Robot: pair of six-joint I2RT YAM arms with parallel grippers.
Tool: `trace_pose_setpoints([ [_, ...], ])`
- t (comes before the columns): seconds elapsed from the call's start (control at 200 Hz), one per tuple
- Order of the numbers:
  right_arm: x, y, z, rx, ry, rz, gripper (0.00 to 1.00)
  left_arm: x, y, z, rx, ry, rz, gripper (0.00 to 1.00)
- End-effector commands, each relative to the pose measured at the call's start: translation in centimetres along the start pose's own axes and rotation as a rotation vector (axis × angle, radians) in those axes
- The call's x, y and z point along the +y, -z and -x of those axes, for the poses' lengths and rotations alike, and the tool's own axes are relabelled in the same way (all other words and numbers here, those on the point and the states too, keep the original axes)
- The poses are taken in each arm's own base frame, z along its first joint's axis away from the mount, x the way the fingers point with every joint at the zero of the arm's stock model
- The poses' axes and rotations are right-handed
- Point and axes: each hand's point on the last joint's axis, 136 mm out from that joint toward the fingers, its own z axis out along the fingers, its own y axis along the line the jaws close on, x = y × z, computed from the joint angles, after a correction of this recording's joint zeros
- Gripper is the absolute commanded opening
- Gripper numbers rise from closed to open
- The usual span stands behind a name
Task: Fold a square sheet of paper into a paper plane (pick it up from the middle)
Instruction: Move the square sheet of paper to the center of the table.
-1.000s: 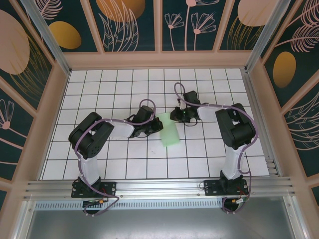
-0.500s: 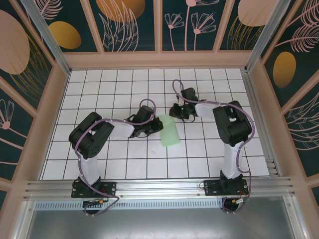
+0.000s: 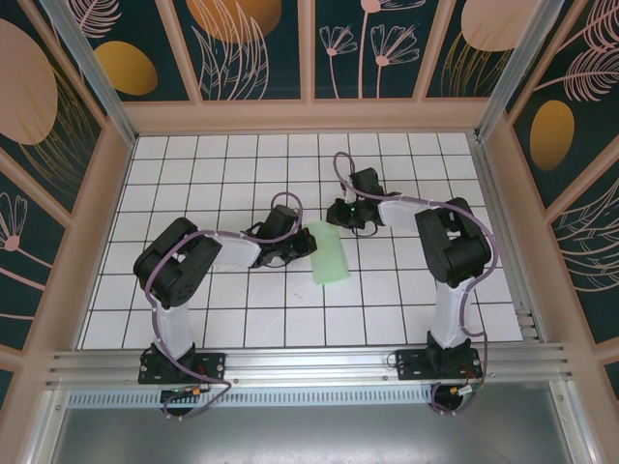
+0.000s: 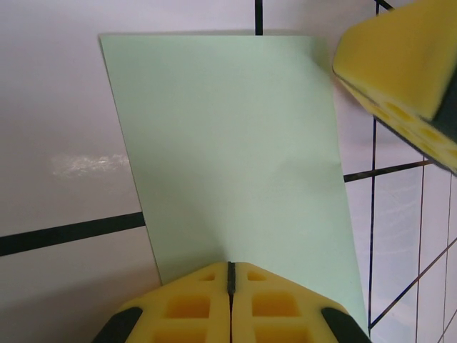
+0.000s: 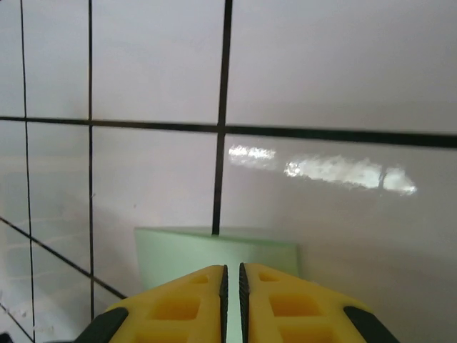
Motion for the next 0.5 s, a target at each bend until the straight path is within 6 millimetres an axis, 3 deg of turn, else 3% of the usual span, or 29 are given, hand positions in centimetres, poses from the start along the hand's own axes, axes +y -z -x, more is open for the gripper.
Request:
trace_pose_setpoints([
  [0.0,0.8,1.7,-2.3,0.017,0.023,0.015,0.16,8.9,-0.8,-4.6,0.116,0.049,0.279,0.08],
  [0.21,1.1,3.1,-6.6,0.086,0.044,0.017,0.17,6.7,-0.5,-3.7,0.102,0.031,0.211,0.09],
  [0.495,-0.8,2.6,-9.7,0.132,0.012,-0.041,0.17,2.3,1.1,-1.6,0.048,-0.011,0.093,0.11],
])
